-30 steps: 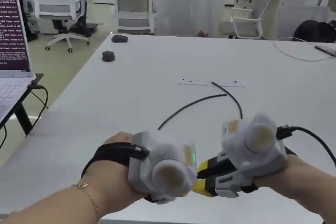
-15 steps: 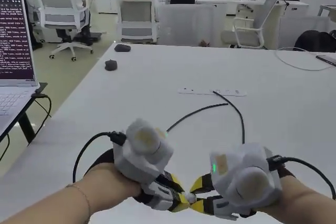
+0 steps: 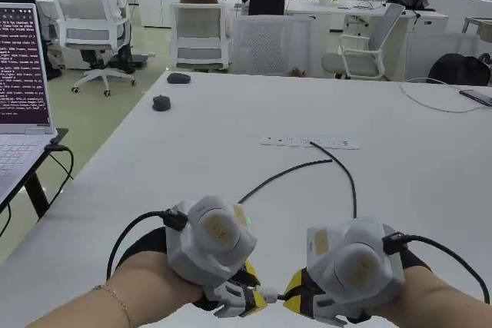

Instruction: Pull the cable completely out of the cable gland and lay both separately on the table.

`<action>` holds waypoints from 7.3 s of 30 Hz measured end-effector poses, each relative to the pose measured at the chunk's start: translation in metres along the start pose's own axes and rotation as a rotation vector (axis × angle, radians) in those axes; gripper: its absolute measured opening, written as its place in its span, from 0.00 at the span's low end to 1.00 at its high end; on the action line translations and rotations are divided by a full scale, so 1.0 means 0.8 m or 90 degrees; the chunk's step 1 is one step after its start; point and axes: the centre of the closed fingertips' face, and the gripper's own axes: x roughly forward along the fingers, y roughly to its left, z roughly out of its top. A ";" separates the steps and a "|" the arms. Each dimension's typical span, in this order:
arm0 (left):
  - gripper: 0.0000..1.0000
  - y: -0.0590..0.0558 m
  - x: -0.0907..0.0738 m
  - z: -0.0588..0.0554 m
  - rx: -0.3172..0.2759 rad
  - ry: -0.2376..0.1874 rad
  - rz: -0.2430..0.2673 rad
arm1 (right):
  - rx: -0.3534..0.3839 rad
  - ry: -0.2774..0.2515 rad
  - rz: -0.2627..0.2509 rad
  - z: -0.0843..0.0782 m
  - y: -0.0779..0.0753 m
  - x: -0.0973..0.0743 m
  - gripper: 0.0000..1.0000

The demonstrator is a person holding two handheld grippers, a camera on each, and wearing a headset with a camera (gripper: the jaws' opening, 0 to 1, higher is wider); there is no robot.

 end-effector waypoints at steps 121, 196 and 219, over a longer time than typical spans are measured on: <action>0.20 0.148 -0.056 -0.039 0.043 0.067 0.187 | 0.042 0.153 -0.014 -0.071 -0.013 0.000 0.03; 0.23 0.033 -0.012 0.041 -0.012 0.010 0.089 | 0.183 -0.126 0.022 0.035 -0.020 -0.016 0.06; 0.19 0.002 0.008 0.032 0.181 -0.020 0.046 | 0.063 -0.099 0.017 0.029 -0.007 -0.017 0.03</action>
